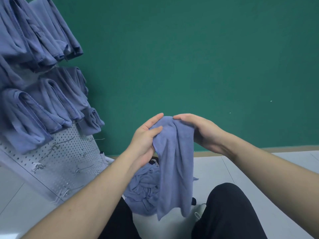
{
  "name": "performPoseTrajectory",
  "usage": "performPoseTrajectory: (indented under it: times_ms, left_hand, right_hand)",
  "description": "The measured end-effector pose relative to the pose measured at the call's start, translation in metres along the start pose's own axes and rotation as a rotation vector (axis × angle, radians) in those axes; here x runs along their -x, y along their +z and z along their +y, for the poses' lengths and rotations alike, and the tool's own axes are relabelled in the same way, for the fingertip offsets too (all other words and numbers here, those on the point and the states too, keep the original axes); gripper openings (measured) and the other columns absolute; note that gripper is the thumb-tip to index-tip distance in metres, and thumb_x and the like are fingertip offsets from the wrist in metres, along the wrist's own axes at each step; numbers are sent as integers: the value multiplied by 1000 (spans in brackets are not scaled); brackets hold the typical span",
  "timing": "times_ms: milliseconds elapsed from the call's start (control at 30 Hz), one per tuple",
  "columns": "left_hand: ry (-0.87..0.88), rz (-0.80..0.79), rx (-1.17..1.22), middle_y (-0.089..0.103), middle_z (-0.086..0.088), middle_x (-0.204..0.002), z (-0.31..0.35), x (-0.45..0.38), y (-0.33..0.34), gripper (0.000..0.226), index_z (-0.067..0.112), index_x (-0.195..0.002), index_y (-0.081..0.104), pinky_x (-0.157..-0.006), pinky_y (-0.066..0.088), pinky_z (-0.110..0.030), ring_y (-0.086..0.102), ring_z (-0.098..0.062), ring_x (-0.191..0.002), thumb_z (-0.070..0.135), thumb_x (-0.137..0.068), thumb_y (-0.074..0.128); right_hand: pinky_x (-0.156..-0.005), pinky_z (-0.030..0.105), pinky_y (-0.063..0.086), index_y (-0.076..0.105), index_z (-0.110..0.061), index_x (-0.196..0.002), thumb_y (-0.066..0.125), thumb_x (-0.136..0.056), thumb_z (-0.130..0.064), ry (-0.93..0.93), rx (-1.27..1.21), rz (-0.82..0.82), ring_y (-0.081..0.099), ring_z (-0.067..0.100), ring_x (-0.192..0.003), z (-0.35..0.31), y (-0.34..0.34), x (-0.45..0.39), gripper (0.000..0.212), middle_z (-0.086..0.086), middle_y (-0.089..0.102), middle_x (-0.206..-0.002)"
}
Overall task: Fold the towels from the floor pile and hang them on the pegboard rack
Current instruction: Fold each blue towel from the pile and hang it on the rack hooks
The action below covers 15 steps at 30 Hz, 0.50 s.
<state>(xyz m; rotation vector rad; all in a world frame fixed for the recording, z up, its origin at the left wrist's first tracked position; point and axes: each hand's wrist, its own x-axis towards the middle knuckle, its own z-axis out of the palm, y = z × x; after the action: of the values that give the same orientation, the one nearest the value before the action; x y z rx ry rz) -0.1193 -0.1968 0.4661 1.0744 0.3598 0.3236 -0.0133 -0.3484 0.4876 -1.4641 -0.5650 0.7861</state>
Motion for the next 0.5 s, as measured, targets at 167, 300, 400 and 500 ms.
performPoseTrajectory:
  times_ms: [167, 300, 400, 500]
  left_hand:
    - [-72, 19, 129, 73, -13, -115, 6, -4, -8, 39, 21, -127, 61, -78, 62, -34, 72, -25, -97, -4, -100, 48]
    - [-86, 27, 152, 76, -14, -103, 7, -2, -13, 31, 22, -118, 64, -71, 62, -35, 73, -24, -84, 0, -100, 51]
    - [-52, 43, 156, 76, -11, -91, 9, -1, -16, 27, 20, -118, 63, -66, 62, -32, 72, -21, -77, 3, -98, 57]
    - [-22, 36, 161, 73, -9, -91, 10, 1, -24, 29, 21, -118, 62, -64, 59, -31, 71, -20, -78, 4, -95, 62]
  right_hand:
    - [-103, 41, 51, 71, -32, -121, 65, -95, -17, -69, 53, -87, 64, 13, -117, 15, -1, 10, 31, -9, 68, -129]
    - [-94, 34, 57, 72, -29, -116, 59, -96, 1, -129, 163, -84, 66, 9, -112, 21, 13, 12, 38, -8, 70, -124]
    - [-93, 30, 55, 75, -31, -102, 51, -99, 2, -180, 234, 45, 65, 6, -103, 25, 21, 6, 42, -13, 73, -113]
    - [-86, 22, 51, 76, -26, -92, 47, -99, 1, -177, 188, 156, 65, 3, -94, 22, 23, -1, 40, -17, 75, -98]
